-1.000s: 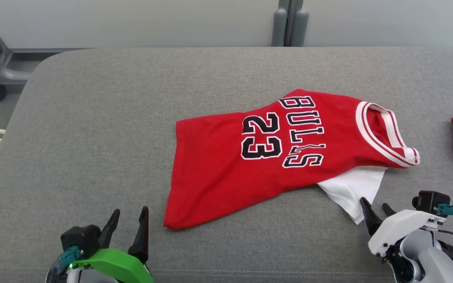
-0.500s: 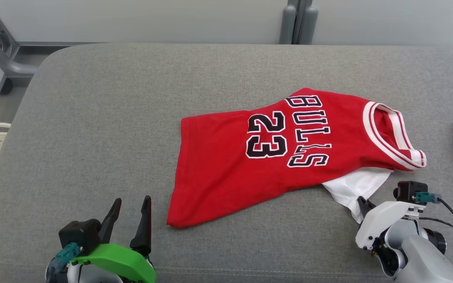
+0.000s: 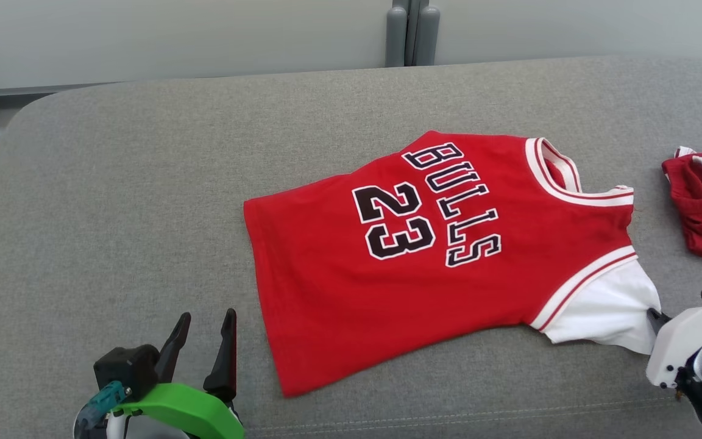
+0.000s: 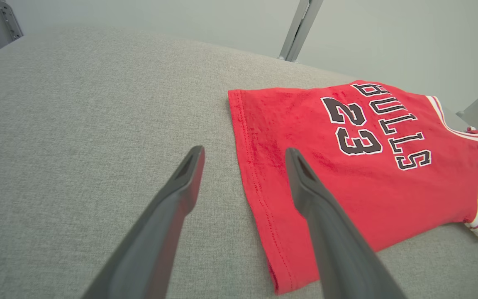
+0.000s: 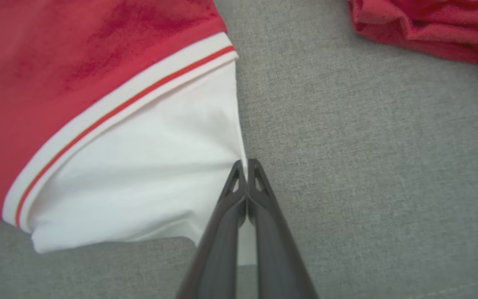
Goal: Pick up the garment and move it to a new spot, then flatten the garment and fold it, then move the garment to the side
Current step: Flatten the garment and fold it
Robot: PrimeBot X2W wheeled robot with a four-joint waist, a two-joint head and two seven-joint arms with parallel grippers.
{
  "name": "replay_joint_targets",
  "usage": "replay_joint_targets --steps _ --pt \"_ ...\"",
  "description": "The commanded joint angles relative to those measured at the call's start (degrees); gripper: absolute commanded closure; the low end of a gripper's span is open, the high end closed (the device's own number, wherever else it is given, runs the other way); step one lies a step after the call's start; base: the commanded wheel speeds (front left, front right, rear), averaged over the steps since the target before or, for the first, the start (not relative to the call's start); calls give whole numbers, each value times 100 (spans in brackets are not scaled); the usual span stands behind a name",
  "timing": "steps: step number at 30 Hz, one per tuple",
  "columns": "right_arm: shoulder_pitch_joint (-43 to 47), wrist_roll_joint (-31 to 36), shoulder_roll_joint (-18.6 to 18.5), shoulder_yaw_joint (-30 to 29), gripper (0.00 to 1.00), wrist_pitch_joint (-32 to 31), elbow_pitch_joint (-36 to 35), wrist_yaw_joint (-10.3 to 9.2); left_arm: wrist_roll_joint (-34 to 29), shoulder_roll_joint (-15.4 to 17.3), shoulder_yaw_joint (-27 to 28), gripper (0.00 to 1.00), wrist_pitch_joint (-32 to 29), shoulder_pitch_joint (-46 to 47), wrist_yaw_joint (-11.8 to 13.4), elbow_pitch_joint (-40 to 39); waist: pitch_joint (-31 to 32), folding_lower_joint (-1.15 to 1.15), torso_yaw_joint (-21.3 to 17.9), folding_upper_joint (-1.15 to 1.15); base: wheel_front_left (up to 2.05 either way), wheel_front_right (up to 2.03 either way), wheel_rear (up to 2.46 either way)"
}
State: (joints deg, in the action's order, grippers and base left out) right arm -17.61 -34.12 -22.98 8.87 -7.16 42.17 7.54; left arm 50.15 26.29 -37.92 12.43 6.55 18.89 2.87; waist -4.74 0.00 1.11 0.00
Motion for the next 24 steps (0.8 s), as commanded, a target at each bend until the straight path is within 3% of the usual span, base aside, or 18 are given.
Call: replay_joint_targets --steps 1,9,10,11,12,13,24 --pt "101 -22 -134 -45 100 -72 -35 -10 3 19 -11 0 19 -35 -20 28 -15 0 -51 0 0 0 0" --pt "262 -112 -267 -178 100 -268 -218 -10 37 -2 -45 0 -1 -6 -74 105 27 0 -115 0 0 0 0" --pt "287 -105 -249 -194 90 -262 -232 -10 44 -13 -56 0 -3 -16 -81 121 39 0 -124 0 0 0 0" --pt "312 -99 -227 -210 65 -266 -231 -10 45 -20 -65 0 -7 -27 -77 138 52 0 -134 0 0 0 0" --pt "329 -79 -207 -231 6 -251 -229 -10 53 -29 -75 0 -10 -40 -89 151 67 0 -145 0 0 0 0" --pt "344 -36 -199 -249 0 -218 -241 -10 53 -37 -89 0 -9 -54 -106 162 83 0 -156 0 0 0 0" --pt "612 276 -162 -717 0 569 -926 -10 43 -175 -124 0 83 -180 -29 82 366 0 -358 0 0 0 0"
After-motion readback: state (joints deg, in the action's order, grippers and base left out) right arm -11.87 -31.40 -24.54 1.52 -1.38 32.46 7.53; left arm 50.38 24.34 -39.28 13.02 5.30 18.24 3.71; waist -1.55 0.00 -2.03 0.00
